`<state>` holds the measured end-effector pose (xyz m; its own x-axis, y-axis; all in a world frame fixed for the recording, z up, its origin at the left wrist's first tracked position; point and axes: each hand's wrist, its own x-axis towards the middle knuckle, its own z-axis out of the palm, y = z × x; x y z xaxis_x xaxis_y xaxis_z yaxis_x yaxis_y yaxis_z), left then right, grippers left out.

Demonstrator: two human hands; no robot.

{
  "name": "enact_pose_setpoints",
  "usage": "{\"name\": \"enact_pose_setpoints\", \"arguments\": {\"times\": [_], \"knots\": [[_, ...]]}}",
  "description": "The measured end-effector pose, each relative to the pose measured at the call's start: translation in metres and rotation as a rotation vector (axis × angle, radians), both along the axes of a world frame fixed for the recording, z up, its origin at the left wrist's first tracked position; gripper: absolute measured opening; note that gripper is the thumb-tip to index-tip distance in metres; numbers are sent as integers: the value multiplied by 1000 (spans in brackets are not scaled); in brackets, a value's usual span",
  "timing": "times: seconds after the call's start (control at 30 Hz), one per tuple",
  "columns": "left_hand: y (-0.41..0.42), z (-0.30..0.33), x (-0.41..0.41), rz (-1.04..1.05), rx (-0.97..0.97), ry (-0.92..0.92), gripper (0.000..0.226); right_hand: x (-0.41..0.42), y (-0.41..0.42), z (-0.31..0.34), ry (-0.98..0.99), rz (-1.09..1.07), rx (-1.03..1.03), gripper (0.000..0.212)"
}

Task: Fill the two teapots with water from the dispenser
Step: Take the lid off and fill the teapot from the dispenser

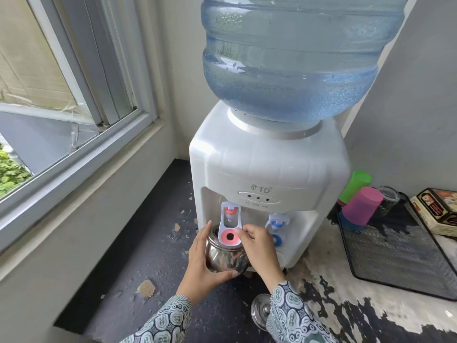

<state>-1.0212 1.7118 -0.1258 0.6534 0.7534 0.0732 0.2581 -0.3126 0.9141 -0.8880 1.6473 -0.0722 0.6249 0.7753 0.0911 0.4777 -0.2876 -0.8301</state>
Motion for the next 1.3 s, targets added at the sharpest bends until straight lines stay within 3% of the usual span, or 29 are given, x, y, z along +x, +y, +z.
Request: {"name": "enact_pose_setpoints", "arguments": {"times": [0.63,0.8,0.9,1.07,1.2,1.3], "knots": [[7,8,-4,-30,150,114,115,-2,-12,29,342,45,103,36],[8,11,-5,-19,154,132,115,0,-9,47,451,34,135,54],[8,13,-6,-24,167,150,113,1,-9,54,491,91,143,51],[8,15,-7,-23,180,179,113,5,-19,42,395,87,126,35],[7,15,-7,-21,178,175,112,8,-24,32,236,-9,198,10],[5,17,-6,-13,157,166,111,7,-27,30,170,-6,271,11]]}}
